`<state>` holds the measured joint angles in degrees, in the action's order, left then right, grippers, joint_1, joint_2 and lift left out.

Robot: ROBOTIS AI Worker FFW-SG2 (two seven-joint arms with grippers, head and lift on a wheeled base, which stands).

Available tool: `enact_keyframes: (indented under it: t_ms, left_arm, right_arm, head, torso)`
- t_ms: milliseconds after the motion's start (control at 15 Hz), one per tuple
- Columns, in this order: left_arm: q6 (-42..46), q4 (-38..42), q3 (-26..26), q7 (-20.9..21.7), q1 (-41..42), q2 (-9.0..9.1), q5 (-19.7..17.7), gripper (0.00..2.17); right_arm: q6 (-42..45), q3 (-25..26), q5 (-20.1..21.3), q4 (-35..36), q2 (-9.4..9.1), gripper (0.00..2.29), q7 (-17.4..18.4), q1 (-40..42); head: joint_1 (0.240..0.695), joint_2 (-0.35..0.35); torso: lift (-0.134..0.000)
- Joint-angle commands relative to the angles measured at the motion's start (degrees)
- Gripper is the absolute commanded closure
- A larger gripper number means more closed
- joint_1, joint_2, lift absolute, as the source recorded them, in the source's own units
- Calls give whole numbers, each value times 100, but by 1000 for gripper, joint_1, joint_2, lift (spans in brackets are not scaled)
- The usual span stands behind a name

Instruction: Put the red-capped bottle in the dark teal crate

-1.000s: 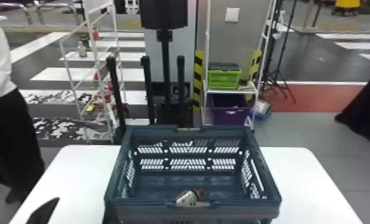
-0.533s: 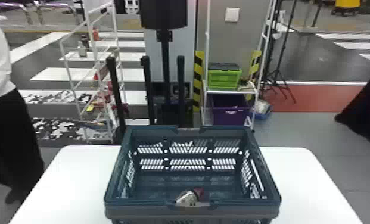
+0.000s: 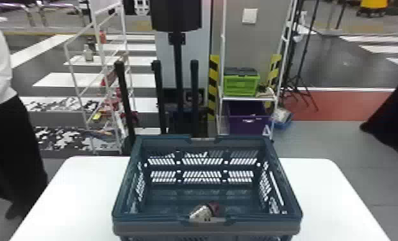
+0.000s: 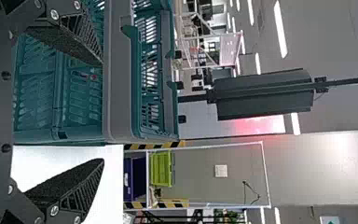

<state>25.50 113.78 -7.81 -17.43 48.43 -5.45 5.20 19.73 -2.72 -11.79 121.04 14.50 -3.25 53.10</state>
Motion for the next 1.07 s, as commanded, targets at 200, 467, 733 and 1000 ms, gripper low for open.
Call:
enact_keyframes:
  t_ms: [200, 467, 733, 1000]
  left_arm:
    - [56, 66, -1, 29, 35, 0, 8, 46]
    - [73, 66, -1, 29, 62, 18, 8, 46]
    - [126, 13, -1, 47, 105, 106, 16, 49]
    - [144, -40, -18, 73, 105, 176, 52, 49]
  right_arm:
    - [-88, 8, 1, 16, 0, 154, 0, 7]
    - [-158, 8, 1, 34, -26, 154, 0, 16]
    - [-264, 17, 1, 43, -9, 154, 9, -10]
    - [-194, 17, -8, 69, 35, 154, 9, 7]
  head:
    - [499, 0]
    - [499, 0]
    - [499, 0]
    - [499, 0]
  torso:
    - [0]
    - [0]
    - [0]
    - [0]
